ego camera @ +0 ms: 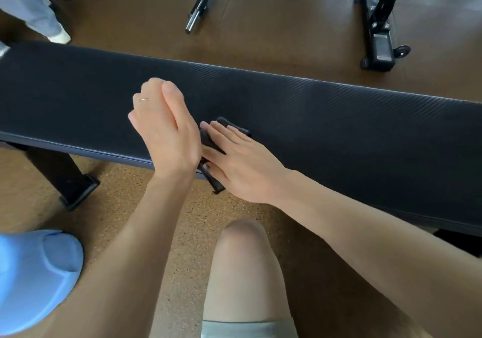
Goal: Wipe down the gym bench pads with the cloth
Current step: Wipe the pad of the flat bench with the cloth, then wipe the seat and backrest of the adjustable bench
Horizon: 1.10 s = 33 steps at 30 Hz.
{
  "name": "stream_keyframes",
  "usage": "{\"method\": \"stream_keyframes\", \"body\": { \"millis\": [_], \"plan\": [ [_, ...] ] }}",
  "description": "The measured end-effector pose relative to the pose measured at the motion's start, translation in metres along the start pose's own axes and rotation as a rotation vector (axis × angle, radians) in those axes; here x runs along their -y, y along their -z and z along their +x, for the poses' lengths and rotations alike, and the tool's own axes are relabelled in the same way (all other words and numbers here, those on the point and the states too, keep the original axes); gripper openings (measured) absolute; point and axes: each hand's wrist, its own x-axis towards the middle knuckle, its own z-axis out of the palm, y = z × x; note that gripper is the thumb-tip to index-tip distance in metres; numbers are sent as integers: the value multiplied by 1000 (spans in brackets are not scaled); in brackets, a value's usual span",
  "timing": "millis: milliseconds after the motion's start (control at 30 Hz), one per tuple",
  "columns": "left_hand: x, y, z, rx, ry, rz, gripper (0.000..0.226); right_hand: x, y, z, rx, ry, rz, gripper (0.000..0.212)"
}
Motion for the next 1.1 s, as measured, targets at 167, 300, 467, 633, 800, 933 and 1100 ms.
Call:
{"method": "stream_keyframes", "body": {
  "millis": [167,300,467,633,800,933,1100],
  "plan": [
    [-41,-33,-30,218,-221,65,38,-30,16,-66,-15,37,-35,54],
    [-72,-60,-60,371,-338,119,31,-64,30,-122,-1,4,-81,56],
    [-114,-78,-83,516,-392,189,35,-120,56,-193,-67,-296,-177,51],
    [-177,-68,-103,814,-183,120,27,-120,129,-207,-266,-962,766,26],
    [-257,-40,-90,1154,397,-127,65,-98,222,-195,-597,-1235,1864,30],
    [-321,3,-65,1186,708,-313,55,-70,321,-200,-443,-1128,2255,46],
    [-406,64,-36,1185,700,-308,16,-39,438,-221,-422,-1202,2398,66]
  ]
}}
